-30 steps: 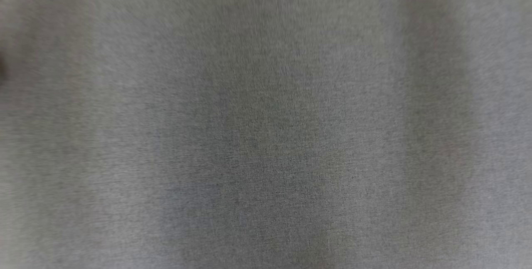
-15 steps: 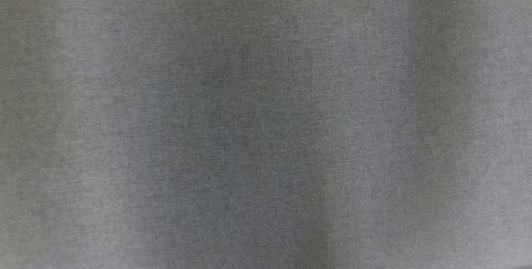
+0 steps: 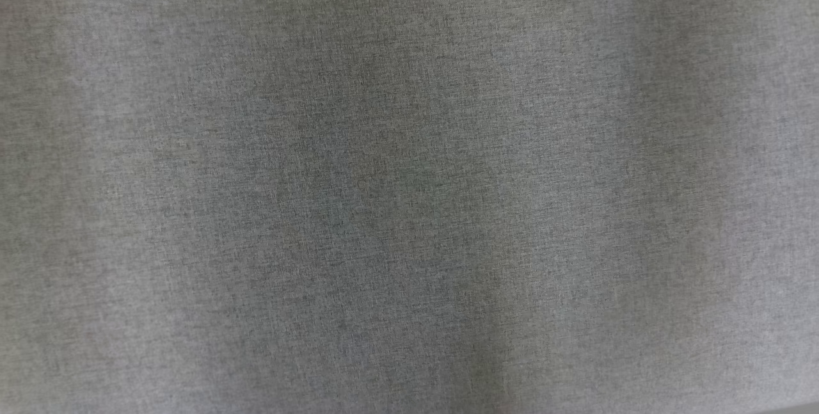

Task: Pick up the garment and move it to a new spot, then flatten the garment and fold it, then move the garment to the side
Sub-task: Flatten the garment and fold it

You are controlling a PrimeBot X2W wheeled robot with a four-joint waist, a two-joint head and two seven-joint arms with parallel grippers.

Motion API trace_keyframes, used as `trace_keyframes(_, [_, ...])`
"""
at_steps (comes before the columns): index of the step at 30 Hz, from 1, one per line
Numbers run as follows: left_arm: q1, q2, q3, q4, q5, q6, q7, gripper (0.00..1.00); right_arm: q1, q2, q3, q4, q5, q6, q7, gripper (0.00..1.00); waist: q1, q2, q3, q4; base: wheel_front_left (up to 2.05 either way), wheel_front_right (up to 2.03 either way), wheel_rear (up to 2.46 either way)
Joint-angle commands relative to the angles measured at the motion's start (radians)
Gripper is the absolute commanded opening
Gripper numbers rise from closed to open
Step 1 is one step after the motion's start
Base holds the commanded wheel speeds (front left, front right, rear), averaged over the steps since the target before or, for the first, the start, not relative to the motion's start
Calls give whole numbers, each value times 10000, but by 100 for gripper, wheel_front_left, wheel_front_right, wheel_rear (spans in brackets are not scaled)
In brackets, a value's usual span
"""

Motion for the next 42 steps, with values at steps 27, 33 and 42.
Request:
trace_keyframes(27, [6323, 1062, -990, -2259, -2646, 17, -1583, 0, 6231, -656, 1788, -2546, 2836, 7, -1037, 0, -1, -1, -2415, 64, 0, 0, 0])
trace_keyframes(33, [9186, 1425, 80, -4055, -2569, 622, -1592, 0, 9376, -1448, 1524, -4309, 3604, 7, -978, 0, -1, -1, -3220, 70, 0, 0, 0])
trace_keyframes(42, [15759, 995, 1594, -8372, -2545, 1974, -1599, 0, 15984, -1669, -638, -8131, 4183, -9, -85, 0, -1, -1, -4235, 26, 0, 0, 0])
